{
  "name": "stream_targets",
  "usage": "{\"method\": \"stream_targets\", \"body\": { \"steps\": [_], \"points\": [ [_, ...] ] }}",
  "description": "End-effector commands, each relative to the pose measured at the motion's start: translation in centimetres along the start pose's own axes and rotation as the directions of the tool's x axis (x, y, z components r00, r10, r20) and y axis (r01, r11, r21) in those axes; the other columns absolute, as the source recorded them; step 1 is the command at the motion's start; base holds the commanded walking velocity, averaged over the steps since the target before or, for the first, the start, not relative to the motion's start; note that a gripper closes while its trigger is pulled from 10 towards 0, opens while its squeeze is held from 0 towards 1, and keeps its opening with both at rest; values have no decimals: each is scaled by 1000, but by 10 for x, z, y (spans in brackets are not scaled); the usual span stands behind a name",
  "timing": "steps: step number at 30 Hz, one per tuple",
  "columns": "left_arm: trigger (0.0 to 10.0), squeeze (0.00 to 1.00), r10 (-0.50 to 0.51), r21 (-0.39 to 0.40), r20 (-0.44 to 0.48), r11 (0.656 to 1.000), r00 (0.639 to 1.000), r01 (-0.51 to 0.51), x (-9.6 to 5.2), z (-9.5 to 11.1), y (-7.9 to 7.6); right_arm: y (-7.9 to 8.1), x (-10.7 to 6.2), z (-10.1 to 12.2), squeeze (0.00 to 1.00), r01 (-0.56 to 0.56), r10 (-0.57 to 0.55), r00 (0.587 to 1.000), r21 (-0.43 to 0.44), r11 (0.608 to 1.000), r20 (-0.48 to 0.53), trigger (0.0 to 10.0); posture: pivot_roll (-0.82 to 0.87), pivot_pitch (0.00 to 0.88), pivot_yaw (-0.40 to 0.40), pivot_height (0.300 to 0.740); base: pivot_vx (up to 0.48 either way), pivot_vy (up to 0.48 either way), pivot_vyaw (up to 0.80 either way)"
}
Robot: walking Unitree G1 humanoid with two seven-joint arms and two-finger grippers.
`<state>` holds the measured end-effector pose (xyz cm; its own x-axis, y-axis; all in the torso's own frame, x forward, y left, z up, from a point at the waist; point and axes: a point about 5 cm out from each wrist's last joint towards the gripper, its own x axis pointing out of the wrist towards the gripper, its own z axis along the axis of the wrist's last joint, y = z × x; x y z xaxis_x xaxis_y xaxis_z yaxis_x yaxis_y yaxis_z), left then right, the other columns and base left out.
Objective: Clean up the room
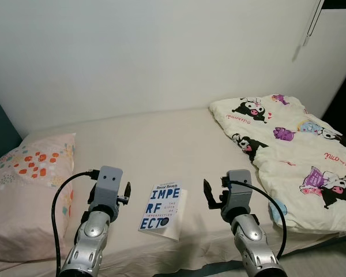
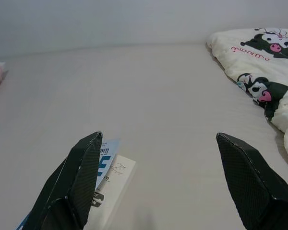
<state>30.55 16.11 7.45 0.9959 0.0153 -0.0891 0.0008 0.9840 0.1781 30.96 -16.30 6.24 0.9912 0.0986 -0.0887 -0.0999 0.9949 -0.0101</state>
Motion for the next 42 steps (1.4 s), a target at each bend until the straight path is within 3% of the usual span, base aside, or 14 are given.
{"method": "stream_targets", "body": {
  "steps": [1, 25, 42],
  "points": [
    [10000, 0, 10, 19, -29, 1000, 1000, -9, 0, -5, 4, 2, 1, 0, 0, -7, 7, 1000, 9, 1000, 3, 10000, -76, 56, 1, 725, 0, 0, 0],
    [10000, 0, -9, -19, -48, 1000, 999, 8, -2, -8, 3, 2, 1, 2, 0, -23, 22, 1000, 15, 1000, 17, 10000, -72, 58, -3, 622, 0, 0, 0],
    [10000, 0, -83, -22, -65, 996, 994, 82, -4, -10, -3, 3, -1, 1, 0, -18, 18, 1000, 19, 1000, 24, 10000, -65, 47, 12, 622, 0, 0, 0]
  ]
}}
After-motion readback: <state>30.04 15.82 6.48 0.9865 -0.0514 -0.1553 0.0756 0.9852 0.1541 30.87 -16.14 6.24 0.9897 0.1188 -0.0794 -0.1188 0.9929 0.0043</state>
